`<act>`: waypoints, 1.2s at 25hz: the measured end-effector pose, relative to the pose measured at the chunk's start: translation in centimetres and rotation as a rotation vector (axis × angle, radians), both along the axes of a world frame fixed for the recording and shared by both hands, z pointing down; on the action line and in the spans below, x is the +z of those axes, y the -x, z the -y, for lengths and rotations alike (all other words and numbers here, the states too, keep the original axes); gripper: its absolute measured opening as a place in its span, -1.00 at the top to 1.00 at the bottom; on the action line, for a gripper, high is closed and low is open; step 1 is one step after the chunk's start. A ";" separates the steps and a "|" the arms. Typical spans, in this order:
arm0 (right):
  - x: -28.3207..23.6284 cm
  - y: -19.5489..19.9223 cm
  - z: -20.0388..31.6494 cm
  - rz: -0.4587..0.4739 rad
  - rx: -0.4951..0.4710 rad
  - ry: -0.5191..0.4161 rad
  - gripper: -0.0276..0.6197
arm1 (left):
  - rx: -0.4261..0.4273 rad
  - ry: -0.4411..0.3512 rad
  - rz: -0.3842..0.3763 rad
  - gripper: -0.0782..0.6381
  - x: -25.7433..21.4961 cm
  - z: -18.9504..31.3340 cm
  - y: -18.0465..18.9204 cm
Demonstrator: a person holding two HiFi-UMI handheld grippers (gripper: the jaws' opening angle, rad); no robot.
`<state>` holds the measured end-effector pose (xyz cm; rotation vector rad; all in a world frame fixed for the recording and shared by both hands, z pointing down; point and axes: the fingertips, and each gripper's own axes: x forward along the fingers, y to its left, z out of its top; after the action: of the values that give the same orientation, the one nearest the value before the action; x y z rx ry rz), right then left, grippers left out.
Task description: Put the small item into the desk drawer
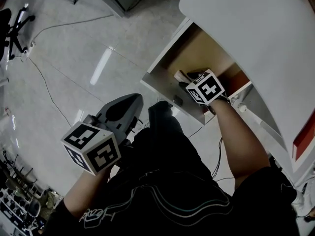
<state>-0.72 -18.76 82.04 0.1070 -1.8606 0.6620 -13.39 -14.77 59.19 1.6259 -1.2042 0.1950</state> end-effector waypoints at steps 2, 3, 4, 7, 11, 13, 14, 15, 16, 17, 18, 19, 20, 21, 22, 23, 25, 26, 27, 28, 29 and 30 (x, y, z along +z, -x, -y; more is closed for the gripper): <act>-1.4 -0.1 0.0 0.017 0.028 -0.004 0.27 | 0.011 -0.009 0.003 0.72 -0.6 0.0 0.1; -2.3 -0.2 0.0 0.027 0.043 -0.010 0.26 | 0.018 -0.015 0.004 0.72 -0.9 0.0 0.1; -3.4 -0.3 0.1 0.038 0.056 -0.023 0.26 | 0.026 -0.021 0.003 0.72 -1.4 -0.1 0.0; -7.5 -0.7 0.3 0.078 0.089 -0.084 0.26 | 0.056 -0.050 -0.008 0.72 -2.9 -0.2 -0.4; -14.2 -0.8 0.0 0.168 0.172 -0.156 0.26 | 0.117 -0.093 -0.010 0.72 -5.8 -0.8 -1.4; -17.9 -1.0 -0.3 0.222 0.228 -0.193 0.26 | 0.147 -0.123 -0.013 0.72 -7.5 -1.3 -2.0; -20.0 -1.2 -0.5 0.250 0.257 -0.210 0.26 | 0.164 -0.138 -0.016 0.72 -8.4 -1.7 -2.4; -22.0 -1.4 -0.9 0.279 0.287 -0.228 0.26 | 0.183 -0.152 -0.016 0.72 -9.3 -2.1 -2.7; -24.1 -1.6 -1.3 0.307 0.319 -0.247 0.26 | 0.203 -0.165 -0.015 0.72 -10.4 -2.6 -3.0; -26.2 -1.9 -1.7 0.333 0.351 -0.268 0.28 | 0.222 -0.178 -0.014 0.72 -11.4 -3.0 -3.3; -28.2 -2.2 -2.3 0.359 0.380 -0.288 0.33 | 0.241 -0.195 -0.014 0.72 -12.5 -3.5 -3.6; -30.2 -2.5 -3.0 0.387 0.407 -0.307 0.36 | 0.258 -0.215 -0.015 0.72 -13.6 -4.0 -3.8; -32.1 -2.6 -3.7 0.417 0.432 -0.325 0.39 | 0.274 -0.239 -0.016 0.72 -14.8 -4.4 -4.0; -34.1 -2.8 -4.5 0.450 0.455 -0.342 0.41 | 0.291 -0.265 -0.016 0.72 -16.1 -4.8 -4.3; -36.2 -2.8 -5.3 0.487 0.477 -0.356 0.43 | 0.308 -0.292 -0.017 0.72 -17.4 -5.2 -4.5; -38.2 -2.8 -6.3 0.527 0.495 -0.363 0.48 | 0.325 -0.317 -0.019 0.72 -18.8 -5.8 -4.8; -42.1 -2.8 -8.7 0.611 0.516 -0.367 0.53 | 0.360 -0.356 -0.027 0.72 -21.7 -7.4 -5.7; -44.0 -2.9 -9.9 0.651 0.523 -0.371 0.55 | 0.378 -0.374 -0.033 0.72 -23.0 -8.3 -6.2; -45.7 -3.1 -11.0 0.685 0.533 -0.382 0.56 | 0.395 -0.391 -0.039 0.72 -24.3 -9.3 -6.7; -47.3 -3.4 -12.0 0.713 0.545 -0.399 0.57 | 0.410 -0.409 -0.046 0.72 -25.5 -10.2 -7.2; -48.7 -3.8 -12.9 0.735 0.558 -0.418 0.60 | 0.423 -0.426 -0.051 0.72 -26.7 -11.1 -7.7; -50.0 -4.1 -13.7 0.753 0.567 -0.437 0.66 | 0.432 -0.441 -0.055 0.72 -28.0 -11.9 -8.0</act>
<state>3.39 -5.05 32.03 0.7833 -2.7231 0.7172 -5.39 -2.90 31.19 2.2564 -0.8764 0.1602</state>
